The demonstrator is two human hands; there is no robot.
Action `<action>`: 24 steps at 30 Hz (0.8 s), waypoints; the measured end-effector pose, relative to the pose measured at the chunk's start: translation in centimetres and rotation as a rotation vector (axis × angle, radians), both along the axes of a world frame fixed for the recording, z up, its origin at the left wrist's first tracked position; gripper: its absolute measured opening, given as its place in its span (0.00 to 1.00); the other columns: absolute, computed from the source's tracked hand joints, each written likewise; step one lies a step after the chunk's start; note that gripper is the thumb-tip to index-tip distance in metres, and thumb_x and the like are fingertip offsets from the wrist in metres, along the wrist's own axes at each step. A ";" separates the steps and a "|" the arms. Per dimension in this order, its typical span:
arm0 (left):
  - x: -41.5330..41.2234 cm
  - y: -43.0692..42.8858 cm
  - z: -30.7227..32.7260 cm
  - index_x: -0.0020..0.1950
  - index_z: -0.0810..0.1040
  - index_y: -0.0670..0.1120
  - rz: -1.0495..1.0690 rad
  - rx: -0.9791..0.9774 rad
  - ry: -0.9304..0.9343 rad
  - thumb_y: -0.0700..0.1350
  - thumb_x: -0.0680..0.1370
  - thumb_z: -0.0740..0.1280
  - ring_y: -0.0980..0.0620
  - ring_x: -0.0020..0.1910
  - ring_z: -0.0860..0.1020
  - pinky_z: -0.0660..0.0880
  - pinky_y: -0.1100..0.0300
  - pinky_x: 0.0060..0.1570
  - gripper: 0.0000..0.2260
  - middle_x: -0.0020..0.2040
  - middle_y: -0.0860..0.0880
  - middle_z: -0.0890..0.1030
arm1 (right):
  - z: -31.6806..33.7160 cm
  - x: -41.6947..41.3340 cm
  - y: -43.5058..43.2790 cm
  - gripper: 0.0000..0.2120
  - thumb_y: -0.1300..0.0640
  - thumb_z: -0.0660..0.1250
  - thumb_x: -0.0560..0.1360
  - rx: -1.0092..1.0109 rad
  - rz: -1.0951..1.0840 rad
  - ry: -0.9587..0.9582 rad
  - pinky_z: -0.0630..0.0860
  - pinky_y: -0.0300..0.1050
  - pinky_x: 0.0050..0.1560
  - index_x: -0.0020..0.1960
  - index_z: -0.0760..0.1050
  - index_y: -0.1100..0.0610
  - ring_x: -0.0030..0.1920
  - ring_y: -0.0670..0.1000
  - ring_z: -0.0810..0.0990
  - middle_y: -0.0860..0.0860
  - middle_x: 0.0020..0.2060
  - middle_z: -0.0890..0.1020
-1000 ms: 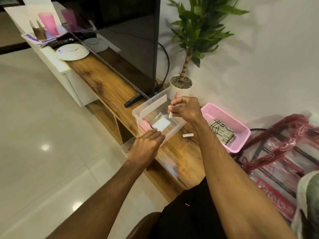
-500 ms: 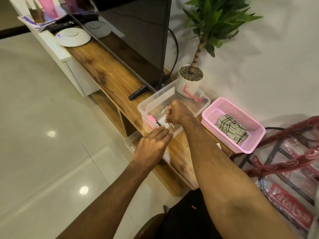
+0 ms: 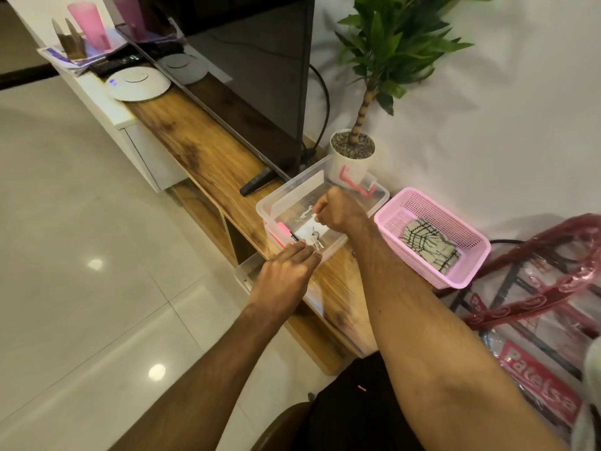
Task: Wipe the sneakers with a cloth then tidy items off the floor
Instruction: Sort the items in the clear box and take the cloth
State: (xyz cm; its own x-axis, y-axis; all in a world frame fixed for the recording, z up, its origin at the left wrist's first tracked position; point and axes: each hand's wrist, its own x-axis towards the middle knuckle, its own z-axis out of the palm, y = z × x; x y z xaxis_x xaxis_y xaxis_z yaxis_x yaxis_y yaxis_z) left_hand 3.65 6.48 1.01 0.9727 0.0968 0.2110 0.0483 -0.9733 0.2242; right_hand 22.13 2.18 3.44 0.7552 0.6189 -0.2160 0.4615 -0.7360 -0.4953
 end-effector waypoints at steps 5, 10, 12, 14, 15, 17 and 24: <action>0.0 -0.2 -0.1 0.58 0.82 0.43 0.035 -0.028 -0.018 0.38 0.66 0.79 0.44 0.60 0.79 0.80 0.47 0.51 0.21 0.57 0.44 0.83 | 2.0 0.8 -4.2 0.04 0.64 0.74 0.72 0.367 -0.198 0.080 0.82 0.46 0.43 0.47 0.83 0.62 0.38 0.50 0.83 0.55 0.39 0.84; 0.1 -0.7 0.3 0.51 0.84 0.42 0.065 -0.059 -0.102 0.40 0.69 0.77 0.44 0.54 0.82 0.81 0.48 0.45 0.12 0.49 0.43 0.85 | 3.0 0.6 -10.4 0.08 0.70 0.71 0.71 0.452 -0.334 0.073 0.81 0.51 0.38 0.37 0.80 0.60 0.31 0.53 0.81 0.59 0.32 0.82; 0.2 -0.9 0.4 0.51 0.83 0.42 0.097 -0.085 -0.112 0.42 0.73 0.74 0.45 0.54 0.81 0.80 0.50 0.45 0.08 0.49 0.44 0.84 | 2.3 0.2 -12.6 0.10 0.70 0.71 0.70 0.363 -0.371 0.046 0.82 0.52 0.40 0.34 0.80 0.58 0.33 0.53 0.82 0.56 0.31 0.83; 0.3 -1.1 0.6 0.51 0.83 0.42 0.117 -0.099 -0.115 0.43 0.75 0.72 0.46 0.54 0.81 0.79 0.52 0.45 0.07 0.49 0.44 0.84 | 1.4 -0.6 -14.5 0.08 0.69 0.71 0.69 0.239 -0.387 -0.003 0.82 0.50 0.44 0.35 0.82 0.58 0.37 0.52 0.83 0.52 0.33 0.83; 0.3 -1.2 0.7 0.52 0.83 0.42 0.124 -0.098 -0.111 0.43 0.76 0.71 0.46 0.54 0.80 0.79 0.52 0.45 0.07 0.50 0.44 0.84 | 0.8 -1.0 -15.3 0.07 0.69 0.71 0.69 0.182 -0.388 -0.014 0.81 0.49 0.46 0.37 0.82 0.59 0.39 0.51 0.83 0.52 0.34 0.83; 0.2 -1.3 0.9 0.54 0.82 0.42 0.131 -0.100 -0.096 0.43 0.76 0.70 0.46 0.55 0.80 0.79 0.53 0.47 0.08 0.51 0.44 0.83 | -0.4 -1.6 -16.5 0.04 0.68 0.71 0.69 0.098 -0.401 0.001 0.80 0.49 0.48 0.40 0.83 0.61 0.42 0.52 0.82 0.54 0.38 0.84; 0.2 -1.4 1.1 0.56 0.82 0.43 0.131 -0.110 -0.106 0.43 0.78 0.69 0.48 0.53 0.80 0.78 0.55 0.47 0.09 0.52 0.45 0.83 | -4.4 -2.9 -18.0 0.06 0.64 0.70 0.73 -0.132 -0.467 -0.135 0.77 0.47 0.44 0.50 0.78 0.59 0.43 0.53 0.78 0.53 0.44 0.79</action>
